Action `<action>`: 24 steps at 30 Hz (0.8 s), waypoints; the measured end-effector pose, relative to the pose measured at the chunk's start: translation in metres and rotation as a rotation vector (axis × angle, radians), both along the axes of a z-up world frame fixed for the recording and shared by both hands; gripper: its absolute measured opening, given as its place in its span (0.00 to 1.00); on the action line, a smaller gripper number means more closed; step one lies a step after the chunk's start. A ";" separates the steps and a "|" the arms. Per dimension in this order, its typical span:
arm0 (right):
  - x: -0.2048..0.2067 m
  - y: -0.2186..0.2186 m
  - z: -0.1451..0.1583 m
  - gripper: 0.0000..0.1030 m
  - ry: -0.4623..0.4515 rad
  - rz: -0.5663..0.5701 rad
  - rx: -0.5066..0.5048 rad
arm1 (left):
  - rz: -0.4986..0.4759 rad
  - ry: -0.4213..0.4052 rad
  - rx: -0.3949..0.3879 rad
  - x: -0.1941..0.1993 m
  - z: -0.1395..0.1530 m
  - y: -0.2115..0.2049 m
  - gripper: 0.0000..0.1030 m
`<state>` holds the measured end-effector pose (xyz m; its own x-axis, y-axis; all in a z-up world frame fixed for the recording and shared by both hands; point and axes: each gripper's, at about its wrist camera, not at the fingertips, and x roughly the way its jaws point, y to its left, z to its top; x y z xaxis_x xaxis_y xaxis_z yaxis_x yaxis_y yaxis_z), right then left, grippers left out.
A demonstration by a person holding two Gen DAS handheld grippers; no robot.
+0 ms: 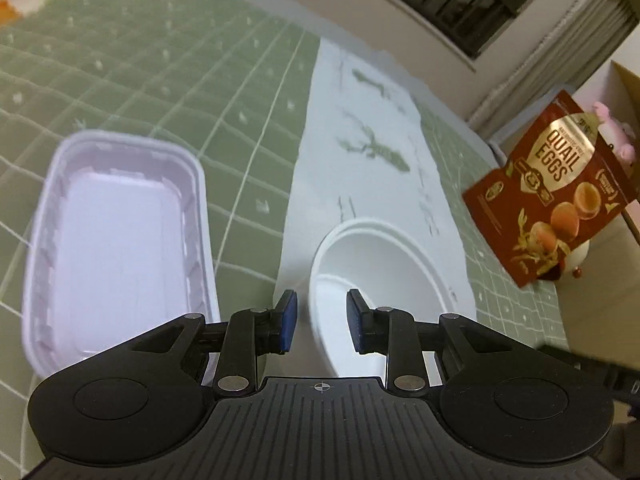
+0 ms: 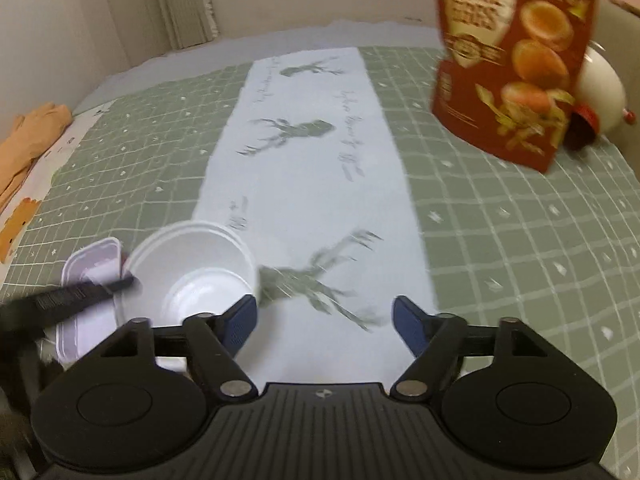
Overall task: Organize plates and bowls
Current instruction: 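Move both grippers to the white plastic bowl and grasp its rim, then lift the white plastic bowl with both grippers and carry it over the blue bowl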
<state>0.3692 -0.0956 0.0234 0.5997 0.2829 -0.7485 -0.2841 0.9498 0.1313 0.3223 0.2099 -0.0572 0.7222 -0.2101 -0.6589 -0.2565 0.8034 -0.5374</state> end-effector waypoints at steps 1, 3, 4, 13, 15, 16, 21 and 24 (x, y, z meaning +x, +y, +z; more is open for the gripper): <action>0.001 0.010 -0.002 0.80 -0.006 0.007 0.010 | 0.001 0.000 0.006 0.003 -0.001 0.000 0.29; 0.008 0.027 -0.010 0.80 0.008 0.032 0.063 | -0.004 -0.003 0.012 0.009 -0.002 -0.001 0.29; 0.014 0.035 -0.016 0.80 0.041 0.043 0.078 | -0.010 -0.003 0.013 0.009 -0.003 -0.002 0.29; 0.071 0.070 -0.099 0.40 0.385 -0.024 0.137 | -0.058 0.084 0.097 0.025 -0.022 -0.017 0.31; 0.067 0.072 -0.100 0.39 0.376 -0.021 0.129 | -0.062 0.086 0.132 0.024 -0.020 -0.022 0.31; 0.063 0.072 -0.097 0.37 0.359 -0.008 0.121 | -0.063 0.078 0.131 0.023 -0.017 -0.022 0.28; 0.029 0.052 -0.054 0.34 0.225 0.029 0.129 | -0.053 -0.114 0.008 -0.018 0.024 -0.016 0.28; -0.006 0.026 -0.015 0.33 0.141 0.069 0.172 | -0.083 -0.210 -0.021 -0.050 0.053 -0.028 0.28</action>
